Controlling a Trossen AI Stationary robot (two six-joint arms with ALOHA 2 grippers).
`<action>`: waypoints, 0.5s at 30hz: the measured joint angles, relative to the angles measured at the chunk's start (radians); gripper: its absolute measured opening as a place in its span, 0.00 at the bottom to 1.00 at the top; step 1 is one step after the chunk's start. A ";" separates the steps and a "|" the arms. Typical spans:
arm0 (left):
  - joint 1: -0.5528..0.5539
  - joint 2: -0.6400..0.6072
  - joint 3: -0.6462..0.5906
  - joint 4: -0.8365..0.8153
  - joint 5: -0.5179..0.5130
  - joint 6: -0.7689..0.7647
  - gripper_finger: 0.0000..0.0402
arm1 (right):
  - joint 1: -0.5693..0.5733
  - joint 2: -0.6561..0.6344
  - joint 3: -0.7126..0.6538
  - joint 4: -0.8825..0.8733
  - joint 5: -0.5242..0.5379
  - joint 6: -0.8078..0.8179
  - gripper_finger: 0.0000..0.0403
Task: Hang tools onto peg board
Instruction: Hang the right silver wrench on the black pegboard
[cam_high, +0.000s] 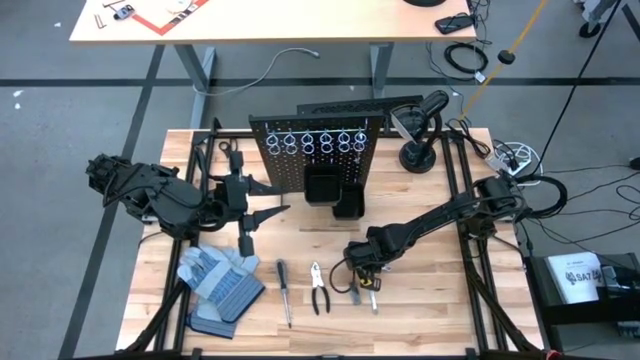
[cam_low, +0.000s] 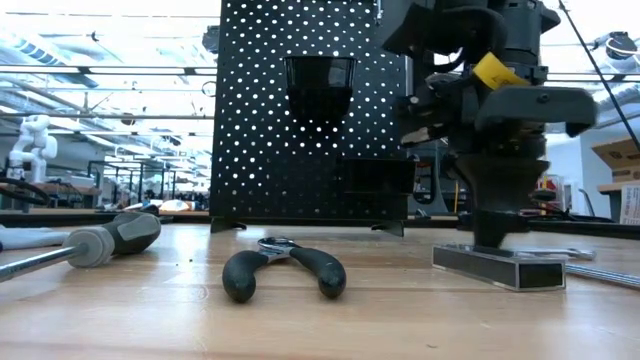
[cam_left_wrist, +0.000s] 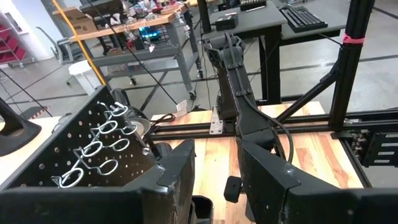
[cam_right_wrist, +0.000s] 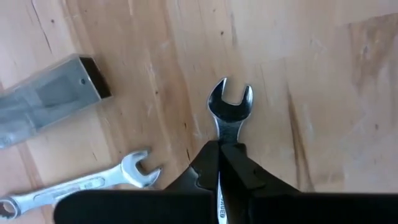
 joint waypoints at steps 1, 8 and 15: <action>0.000 0.000 0.000 0.000 0.000 0.000 0.33 | 0.000 0.001 0.010 0.001 0.013 -0.004 0.00; 0.000 0.000 0.000 0.003 0.000 0.000 0.33 | 0.007 0.000 0.090 -0.039 0.032 -0.032 0.00; 0.000 0.000 0.000 0.003 0.000 0.000 0.33 | 0.013 -0.003 0.172 -0.058 0.048 -0.065 0.00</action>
